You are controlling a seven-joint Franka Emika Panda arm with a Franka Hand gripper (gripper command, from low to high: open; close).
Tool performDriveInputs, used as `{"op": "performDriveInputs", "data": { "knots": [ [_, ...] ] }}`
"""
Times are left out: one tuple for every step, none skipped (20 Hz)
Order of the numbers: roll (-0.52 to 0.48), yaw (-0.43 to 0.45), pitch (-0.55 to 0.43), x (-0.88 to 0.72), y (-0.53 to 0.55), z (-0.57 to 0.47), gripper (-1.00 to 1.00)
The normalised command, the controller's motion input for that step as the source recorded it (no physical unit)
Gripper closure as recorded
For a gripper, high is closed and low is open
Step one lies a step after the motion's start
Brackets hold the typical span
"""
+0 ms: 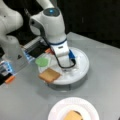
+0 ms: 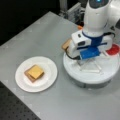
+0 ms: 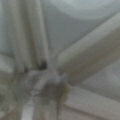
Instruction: Ingredient selection for cheeseburger or sandwich
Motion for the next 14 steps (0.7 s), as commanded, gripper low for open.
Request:
{"op": "performDriveInputs", "data": {
  "knots": [
    [0.186, -0.18, -0.057, -0.2, -0.14, 0.01, -1.0],
    [0.187, -0.179, -0.056, -0.2, -0.13, 0.0, -1.0],
    [0.187, -0.178, -0.054, -0.2, -0.12, -0.01, -1.0],
    [0.185, -0.196, -0.056, -0.2, -0.11, -0.01, -1.0],
    [0.183, -0.202, -0.054, -0.2, -0.09, -0.02, -1.0],
    [0.182, -0.202, -0.052, -0.2, -0.07, -0.02, -1.0],
    [0.182, -0.201, -0.052, -0.2, -0.06, -0.03, -1.0],
    [0.183, -0.196, -0.052, -0.19, -0.05, -0.03, -1.0],
    [0.182, -0.194, -0.053, -0.19, -0.04, -0.03, -1.0],
    [0.181, -0.192, -0.052, -0.19, -0.03, -0.03, -1.0],
    [0.18, -0.187, -0.051, -0.2, -0.02, -0.02, -1.0],
    [0.181, -0.183, -0.049, -0.2, -0.01, -0.02, -1.0],
    [0.18, -0.181, -0.049, -0.2, -0.01, -0.02, -1.0],
    [0.177, -0.181, -0.05, -0.21, 0.0, -0.02, -1.0]
  ]
}}
